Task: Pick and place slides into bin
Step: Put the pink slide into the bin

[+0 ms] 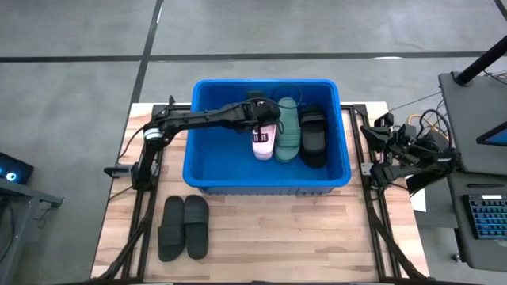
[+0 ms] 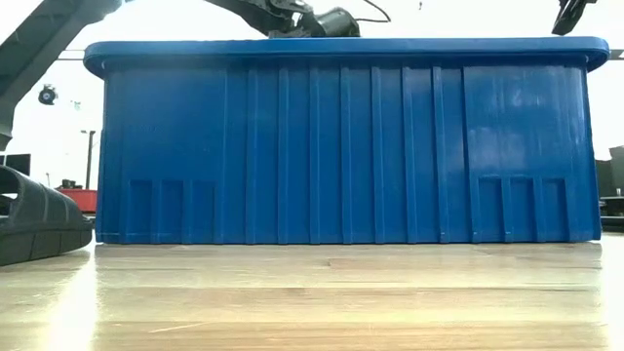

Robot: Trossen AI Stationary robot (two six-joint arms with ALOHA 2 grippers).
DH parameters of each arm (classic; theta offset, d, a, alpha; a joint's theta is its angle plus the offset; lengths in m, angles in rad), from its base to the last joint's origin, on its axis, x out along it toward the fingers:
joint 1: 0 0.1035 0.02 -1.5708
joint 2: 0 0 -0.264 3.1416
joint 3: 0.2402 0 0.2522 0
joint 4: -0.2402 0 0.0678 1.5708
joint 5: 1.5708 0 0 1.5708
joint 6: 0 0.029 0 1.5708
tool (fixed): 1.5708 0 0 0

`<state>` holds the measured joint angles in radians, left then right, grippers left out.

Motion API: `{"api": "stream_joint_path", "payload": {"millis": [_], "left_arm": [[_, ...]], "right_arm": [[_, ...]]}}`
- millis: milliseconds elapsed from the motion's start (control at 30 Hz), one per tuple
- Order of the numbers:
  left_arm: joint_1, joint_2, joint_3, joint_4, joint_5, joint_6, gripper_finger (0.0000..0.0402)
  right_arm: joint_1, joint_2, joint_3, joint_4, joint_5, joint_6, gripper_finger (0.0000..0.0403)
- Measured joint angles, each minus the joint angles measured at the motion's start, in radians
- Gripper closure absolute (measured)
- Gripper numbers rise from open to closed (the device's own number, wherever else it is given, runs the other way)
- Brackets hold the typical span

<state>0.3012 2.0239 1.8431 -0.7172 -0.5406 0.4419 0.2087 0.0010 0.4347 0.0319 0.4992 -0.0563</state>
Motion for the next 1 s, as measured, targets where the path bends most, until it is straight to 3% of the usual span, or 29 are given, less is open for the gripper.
{"api": "stream_joint_path", "payload": {"millis": [400, 467, 733, 867, 1000], "left_arm": [[0.021, 0.003, -0.024, 0.046, -0.052, -0.016, 0.0401], [0.021, 0.020, -0.032, 0.069, -0.112, -0.016, 0.0401], [0.019, 0.099, -0.035, 0.127, -0.151, 0.012, 0.0401], [0.018, 0.106, -0.035, 0.153, -0.153, 0.018, 0.0401], [0.025, 0.098, -0.036, 0.228, -0.077, 0.010, 0.0401]], "right_arm": [[0.000, 0.000, 0.000, -0.003, 0.000, 0.000, 0.0394], [0.000, 0.000, 0.000, -0.007, 0.000, -0.005, 0.0394], [0.000, 0.000, 0.000, -0.006, 0.000, 0.001, 0.0394], [0.000, 0.000, 0.000, -0.005, 0.000, 0.017, 0.0394], [0.000, 0.000, 0.000, -0.002, 0.000, 0.030, 0.0394]]}}
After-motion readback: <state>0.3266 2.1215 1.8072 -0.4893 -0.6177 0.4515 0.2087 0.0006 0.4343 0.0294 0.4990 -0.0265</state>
